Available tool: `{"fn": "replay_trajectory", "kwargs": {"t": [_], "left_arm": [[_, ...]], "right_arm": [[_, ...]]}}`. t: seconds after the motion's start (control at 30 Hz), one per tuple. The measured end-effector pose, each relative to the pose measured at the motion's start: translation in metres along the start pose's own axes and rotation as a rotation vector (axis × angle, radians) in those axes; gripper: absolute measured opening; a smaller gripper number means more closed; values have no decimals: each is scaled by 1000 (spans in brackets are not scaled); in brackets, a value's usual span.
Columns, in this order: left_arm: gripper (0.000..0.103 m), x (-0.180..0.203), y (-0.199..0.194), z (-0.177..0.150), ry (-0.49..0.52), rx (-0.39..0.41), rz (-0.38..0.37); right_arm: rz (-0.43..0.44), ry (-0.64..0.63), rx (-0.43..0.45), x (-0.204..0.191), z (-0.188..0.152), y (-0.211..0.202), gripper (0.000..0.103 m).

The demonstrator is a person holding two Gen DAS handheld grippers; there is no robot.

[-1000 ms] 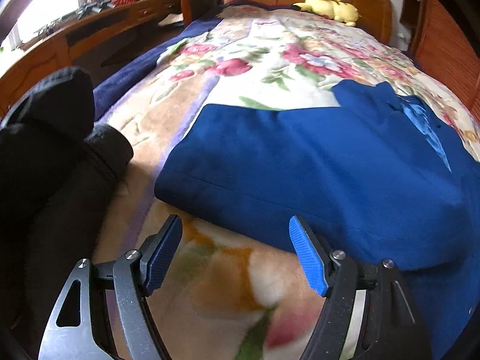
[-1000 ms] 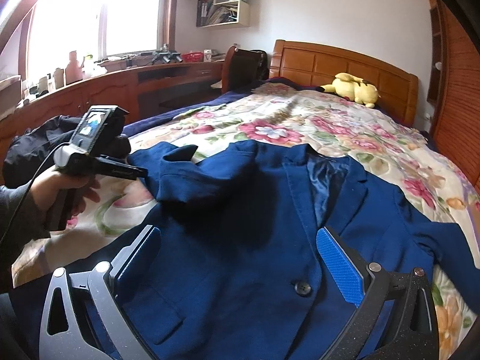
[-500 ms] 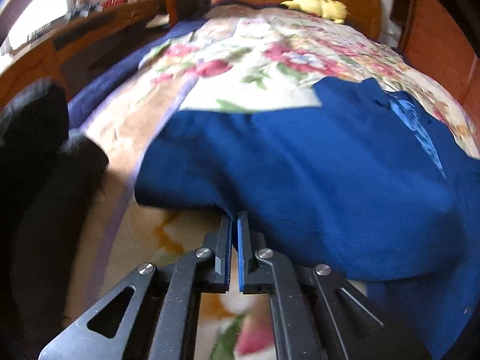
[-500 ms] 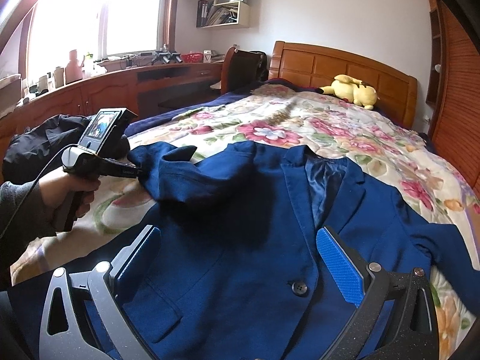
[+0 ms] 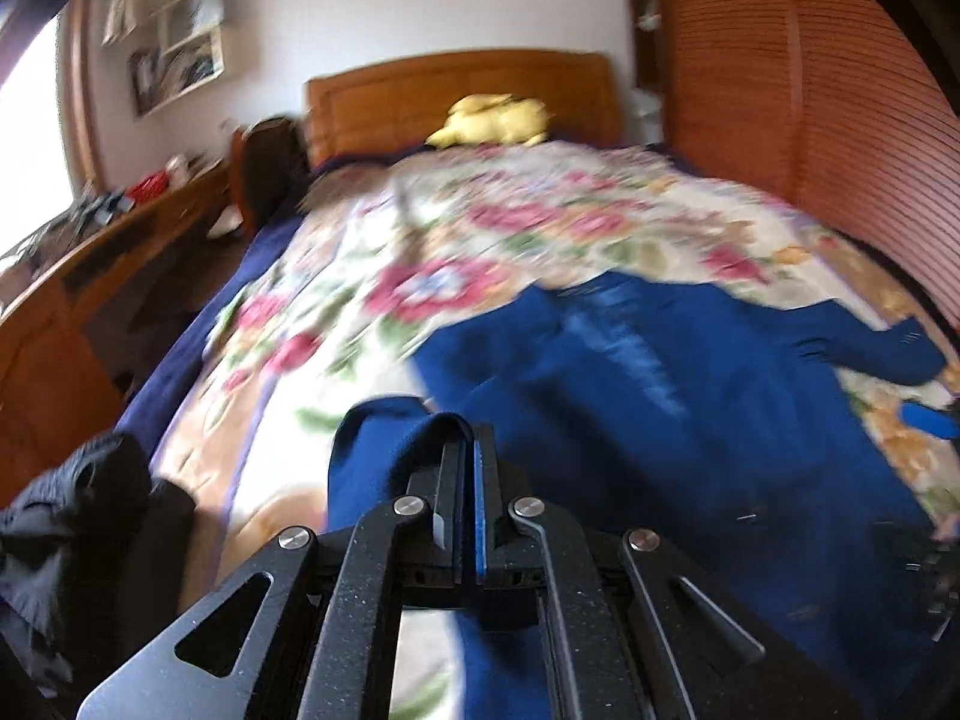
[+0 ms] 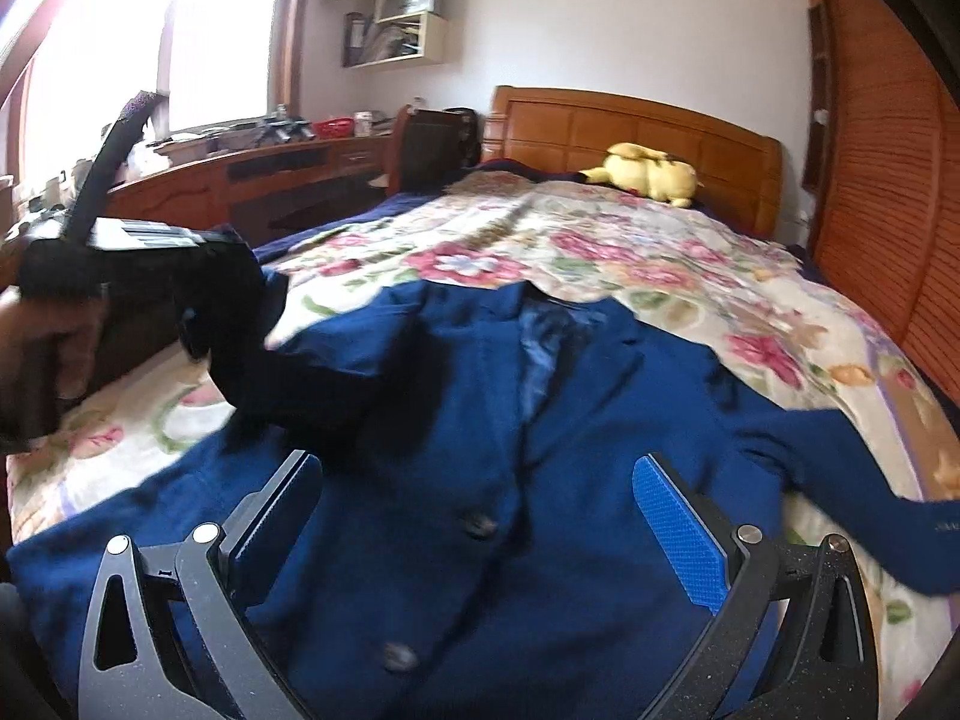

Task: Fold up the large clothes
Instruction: 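Fold the held sleeve across the jacket body with the left tool, release, then grasp the jacket's side panel edge with the right tool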

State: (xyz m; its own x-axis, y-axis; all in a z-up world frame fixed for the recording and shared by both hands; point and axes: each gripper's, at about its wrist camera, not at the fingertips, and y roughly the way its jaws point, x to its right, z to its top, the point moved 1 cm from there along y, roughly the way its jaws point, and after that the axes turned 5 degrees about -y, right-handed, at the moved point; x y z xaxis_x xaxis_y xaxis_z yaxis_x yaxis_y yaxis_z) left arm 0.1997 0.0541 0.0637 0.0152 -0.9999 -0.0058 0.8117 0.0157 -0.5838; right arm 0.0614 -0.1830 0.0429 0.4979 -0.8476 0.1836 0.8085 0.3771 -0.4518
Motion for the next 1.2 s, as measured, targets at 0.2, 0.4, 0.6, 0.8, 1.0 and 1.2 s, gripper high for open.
{"fn": "replay_trajectory", "kwargs": {"t": [0.2, 0.4, 0.6, 0.8, 1.0, 1.2], "left_arm": [[2, 73, -35, 12, 85, 60, -120], [2, 124, -55, -2, 150, 78, -188], [3, 135, -60, -21, 158, 37, -203], [39, 126, -71, -43, 145, 47, -227], [75, 98, -76, -76, 87, 54, -207], [77, 66, -73, -97, 21, 57, -170]], "right_arm": [[-50, 36, 4, 17, -8, -19, 103], [-93, 88, 0, 25, -18, -33, 103], [-98, 117, 7, 22, -20, -40, 103], [-98, 122, 19, 23, -21, -46, 103], [-91, 111, 24, 20, -22, -44, 103], [-67, 79, 7, 11, -16, -28, 103]]}}
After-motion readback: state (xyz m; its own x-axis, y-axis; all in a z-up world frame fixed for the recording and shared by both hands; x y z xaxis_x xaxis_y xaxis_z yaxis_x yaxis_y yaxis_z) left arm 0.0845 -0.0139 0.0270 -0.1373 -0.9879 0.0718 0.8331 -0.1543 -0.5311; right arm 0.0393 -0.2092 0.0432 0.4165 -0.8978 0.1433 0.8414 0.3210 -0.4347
